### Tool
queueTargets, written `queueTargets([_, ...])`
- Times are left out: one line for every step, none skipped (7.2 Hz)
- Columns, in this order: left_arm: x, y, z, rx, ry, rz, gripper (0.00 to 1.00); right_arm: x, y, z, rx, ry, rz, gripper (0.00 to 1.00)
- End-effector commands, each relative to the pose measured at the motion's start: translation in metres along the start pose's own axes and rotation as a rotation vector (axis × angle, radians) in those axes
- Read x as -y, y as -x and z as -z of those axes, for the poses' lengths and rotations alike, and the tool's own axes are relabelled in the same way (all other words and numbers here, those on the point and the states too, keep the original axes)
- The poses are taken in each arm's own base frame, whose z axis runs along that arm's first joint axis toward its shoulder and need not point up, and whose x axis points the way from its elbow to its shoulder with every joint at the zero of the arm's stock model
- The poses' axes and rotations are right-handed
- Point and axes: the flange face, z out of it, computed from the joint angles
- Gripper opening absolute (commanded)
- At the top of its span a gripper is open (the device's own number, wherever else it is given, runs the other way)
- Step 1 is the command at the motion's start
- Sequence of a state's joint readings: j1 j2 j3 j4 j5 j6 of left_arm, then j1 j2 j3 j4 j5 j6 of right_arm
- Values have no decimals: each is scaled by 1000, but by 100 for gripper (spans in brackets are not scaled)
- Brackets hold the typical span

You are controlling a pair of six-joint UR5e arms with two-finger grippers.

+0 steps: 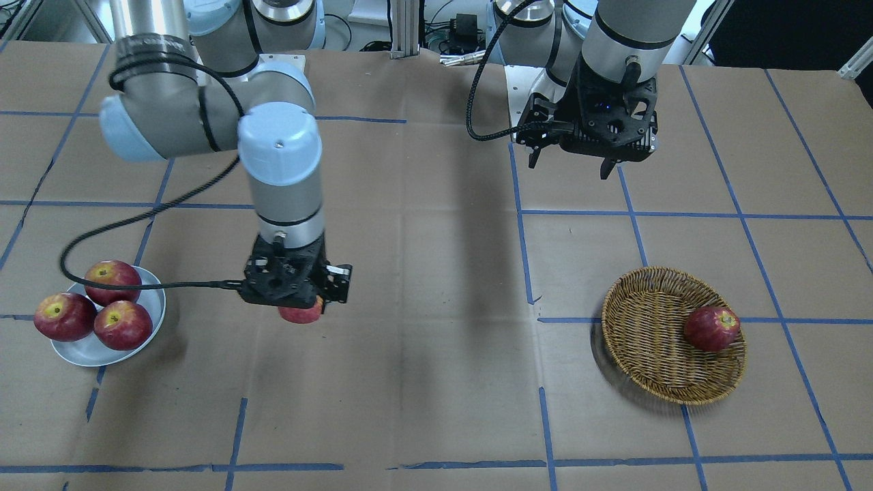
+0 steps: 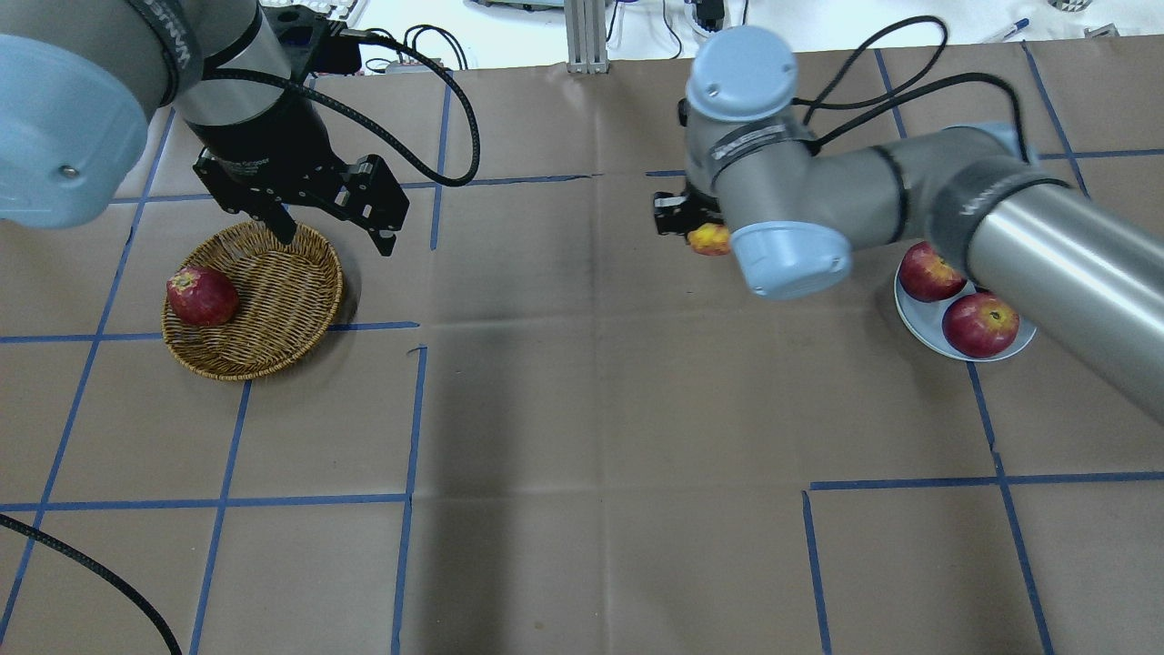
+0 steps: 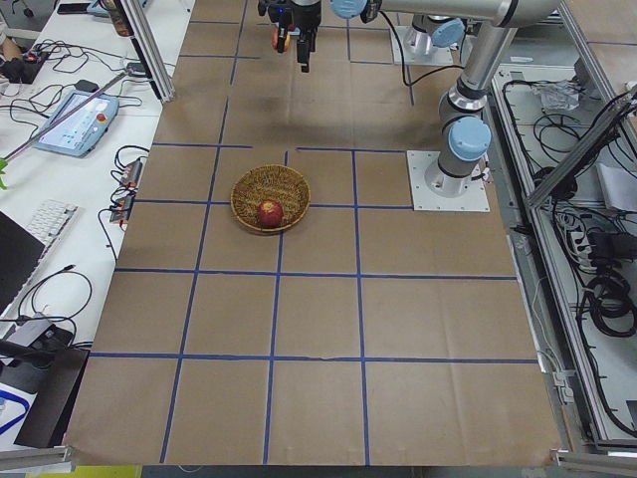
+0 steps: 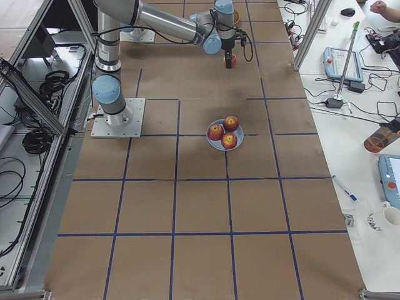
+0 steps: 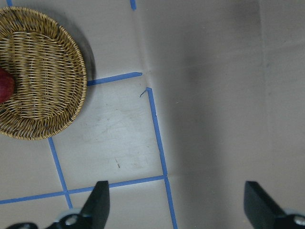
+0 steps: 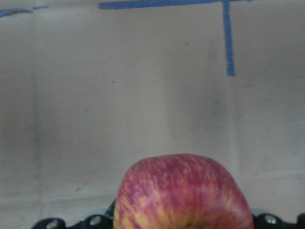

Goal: Transfer apple from basket to plate
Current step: 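Grasp the apple with the right gripper and carry it toward the plate, then lower the apple onto the plate beside the others and open the right gripper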

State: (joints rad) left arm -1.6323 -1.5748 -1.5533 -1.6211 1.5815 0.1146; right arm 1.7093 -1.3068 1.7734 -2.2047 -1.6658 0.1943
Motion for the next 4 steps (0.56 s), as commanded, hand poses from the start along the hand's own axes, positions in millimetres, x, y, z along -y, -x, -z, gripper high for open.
queueTargets([-2, 0, -1, 0, 0, -8, 99, -15, -145, 17, -31, 23, 44, 46])
queueTargets([-3, 0, 0, 11, -2, -11, 99, -18, -196, 20, -47, 27, 47, 46])
queueTargets([-4, 0, 3, 12, -8, -11, 99, -18, -245, 9, -17, 42, 50, 46])
queueTargets([-12, -1, 9, 13, -15, -9, 99, -17, -282, 5, 21, 27, 73, 46])
